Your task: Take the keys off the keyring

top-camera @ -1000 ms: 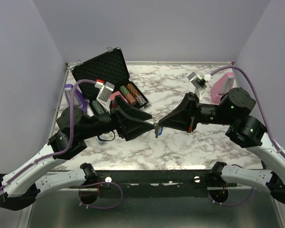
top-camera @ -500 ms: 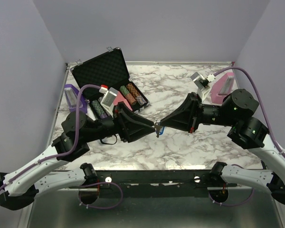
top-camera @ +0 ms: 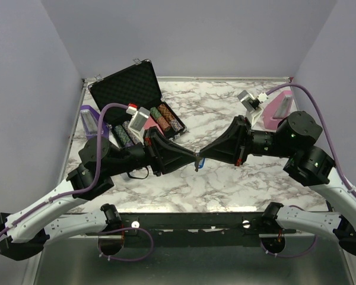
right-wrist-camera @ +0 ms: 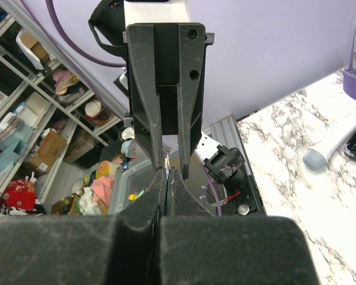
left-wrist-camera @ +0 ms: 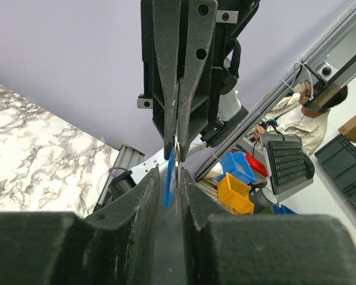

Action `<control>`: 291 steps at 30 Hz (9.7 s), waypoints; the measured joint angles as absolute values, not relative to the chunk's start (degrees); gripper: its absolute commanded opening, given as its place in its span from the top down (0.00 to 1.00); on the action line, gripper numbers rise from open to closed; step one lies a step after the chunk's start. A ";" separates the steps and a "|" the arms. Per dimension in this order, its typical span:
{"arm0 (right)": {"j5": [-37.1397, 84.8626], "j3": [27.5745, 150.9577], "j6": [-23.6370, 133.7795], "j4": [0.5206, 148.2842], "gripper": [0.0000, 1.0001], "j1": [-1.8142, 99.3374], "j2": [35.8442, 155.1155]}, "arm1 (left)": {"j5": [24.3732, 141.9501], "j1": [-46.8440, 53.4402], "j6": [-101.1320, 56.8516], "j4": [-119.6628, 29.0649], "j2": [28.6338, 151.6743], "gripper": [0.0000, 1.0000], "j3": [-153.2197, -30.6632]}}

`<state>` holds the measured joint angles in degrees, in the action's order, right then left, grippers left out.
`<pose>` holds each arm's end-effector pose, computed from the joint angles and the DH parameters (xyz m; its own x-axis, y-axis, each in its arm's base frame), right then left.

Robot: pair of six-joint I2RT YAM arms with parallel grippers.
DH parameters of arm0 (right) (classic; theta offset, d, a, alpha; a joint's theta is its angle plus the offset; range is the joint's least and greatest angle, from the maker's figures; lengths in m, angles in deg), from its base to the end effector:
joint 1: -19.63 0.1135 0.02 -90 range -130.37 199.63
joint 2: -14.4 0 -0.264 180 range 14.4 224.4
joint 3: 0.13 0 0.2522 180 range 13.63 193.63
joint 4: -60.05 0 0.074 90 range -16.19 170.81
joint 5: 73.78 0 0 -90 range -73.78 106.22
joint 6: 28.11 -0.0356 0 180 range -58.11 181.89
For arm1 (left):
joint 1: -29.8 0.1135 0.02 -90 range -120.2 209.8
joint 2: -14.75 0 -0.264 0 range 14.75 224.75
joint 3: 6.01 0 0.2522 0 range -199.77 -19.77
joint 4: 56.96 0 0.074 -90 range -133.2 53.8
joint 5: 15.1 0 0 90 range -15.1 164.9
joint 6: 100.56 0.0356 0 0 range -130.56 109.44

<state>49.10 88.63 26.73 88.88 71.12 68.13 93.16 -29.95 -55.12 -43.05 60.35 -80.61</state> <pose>0.0930 0.1479 0.4823 -0.5170 0.1270 -0.8465 -0.8507 0.0336 0.5246 0.0709 -0.1438 0.4525 -0.5891 -0.3125 -0.7452 0.7851 -0.0031 -0.6193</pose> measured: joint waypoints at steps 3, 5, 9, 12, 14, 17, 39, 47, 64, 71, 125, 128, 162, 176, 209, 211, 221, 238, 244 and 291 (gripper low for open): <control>49.10 88.61 26.73 88.90 0.99 71.12 68.13 | 93.16 -29.95 -54.79 -43.05 60.86 0.77 -81.29; 49.10 88.61 26.73 88.90 0.99 71.12 68.13 | 93.16 -29.95 -54.59 -42.88 61.14 0.85 -81.62; 49.10 88.61 26.73 88.90 0.99 71.12 68.13 | 93.16 -29.97 -54.35 -42.59 61.38 1.00 -82.01; 49.08 88.61 26.75 88.92 0.99 71.12 68.11 | 93.16 -29.97 -54.04 -42.16 61.42 1.00 -82.23; 49.10 88.61 26.75 88.94 0.91 71.12 68.13 | 93.16 -29.97 -53.87 -41.55 61.49 1.00 -82.56; 49.08 88.61 26.62 88.96 0.69 71.12 68.13 | 93.16 -30.08 -53.59 -40.76 61.58 1.00 -83.06; 46.59 93.29 29.37 94.08 0.38 71.12 68.37 | 95.17 -30.30 -52.65 -34.40 60.53 1.00 -84.02; 50.42 93.01 27.95 93.03 0.40 71.12 71.33 | 96.46 -30.30 -51.73 -32.10 61.27 1.00 -85.62; 52.16 91.30 26.53 91.52 0.64 71.18 71.52 | 99.04 -30.30 -49.70 -30.46 62.71 1.00 -86.99; 52.16 90.30 26.53 91.52 0.65 71.18 70.71 | 99.61 -30.30 -49.37 -30.53 62.84 1.00 -87.69; 55.33 88.02 25.00 88.05 0.99 71.32 68.27 | 104.11 -30.34 -47.84 -32.32 63.83 1.00 -89.75; 55.31 88.02 25.07 88.05 0.82 71.32 68.22 | 104.09 -30.32 -47.84 -32.32 63.72 1.00 -89.75; 50.31 86.25 20.89 85.42 0.46 71.32 67.26 | 104.27 -30.39 -47.40 -34.59 62.23 1.00 -89.73; 50.39 86.21 20.83 83.48 0.46 71.32 64.59 | 102.56 -30.39 -47.42 -35.40 61.99 1.00 -89.66; 54.74 85.16 18.97 76.46 0.60 71.32 67.72 | 102.36 -30.39 -48.06 -37.81 62.04 1.00 -89.03; 55.33 85.16 18.53 76.18 0.61 71.32 67.87 | 102.36 -30.39 -48.08 -37.87 62.17 1.00 -89.03; 56.38 85.07 17.92 75.37 0.78 71.32 68.37 | 102.34 -30.39 -48.14 -38.00 63.13 1.00 -89.03; 57.52 86.99 20.00 78.43 0.99 71.32 68.79 | 102.41 -30.39 -48.19 -37.33 63.63 1.00 -89.11; 60.40 92.37 24.43 85.75 0.99 71.32 71.30 | 102.49 -30.39 -48.08 -36.12 63.70 1.00 -89.64; 76.05 103.28 48.50 121.03 0.99 71.27 81.31 | 112.94 -30.69 -46.59 -20.23 68.20 1.00 -91.39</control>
